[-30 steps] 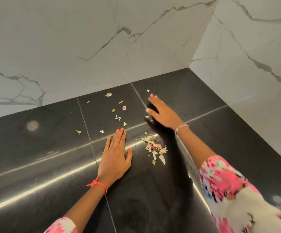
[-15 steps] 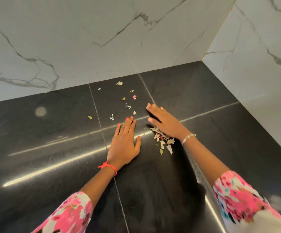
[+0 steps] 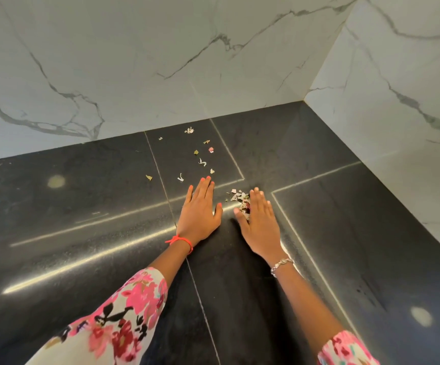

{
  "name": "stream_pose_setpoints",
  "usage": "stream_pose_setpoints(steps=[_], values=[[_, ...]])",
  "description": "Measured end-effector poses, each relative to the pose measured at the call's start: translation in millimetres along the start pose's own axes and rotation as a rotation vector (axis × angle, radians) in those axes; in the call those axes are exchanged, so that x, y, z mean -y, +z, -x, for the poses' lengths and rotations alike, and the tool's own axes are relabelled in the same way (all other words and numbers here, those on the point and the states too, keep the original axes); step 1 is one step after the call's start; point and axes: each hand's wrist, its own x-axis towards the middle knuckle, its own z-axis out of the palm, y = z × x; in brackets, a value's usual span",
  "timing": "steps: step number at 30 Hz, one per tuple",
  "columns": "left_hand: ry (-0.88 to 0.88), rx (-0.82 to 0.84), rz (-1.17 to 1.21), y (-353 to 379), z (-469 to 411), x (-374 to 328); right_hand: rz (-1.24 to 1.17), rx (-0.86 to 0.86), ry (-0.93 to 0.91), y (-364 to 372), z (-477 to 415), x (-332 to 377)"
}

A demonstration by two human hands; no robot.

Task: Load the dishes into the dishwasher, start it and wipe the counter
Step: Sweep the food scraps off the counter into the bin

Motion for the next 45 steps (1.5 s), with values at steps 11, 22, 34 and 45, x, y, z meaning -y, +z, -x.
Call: stream_pose_setpoints(steps=[11,22,34,45], values=[[-0.090,-0.237,0.498,-40.0,-9.1,25.4,-0.342,0.110,-0.259,-34.4,-84.7,30.2],[-0.259,-0.164,0.239,-60.9,-25.9,127.5,-0.153,0.289,-0.373,-26.7,-220.2,73.0],[-0.273,-0.169,0.176,-58.6,-24.7,126.2,-0.069,0.318,-0.525,-7.7,-189.4,53.4],[-0.299,-0.168,0.178,-62.4,-25.2,122.5,-0.451,0.401,-0.399,-33.6,-159.7,58.2]])
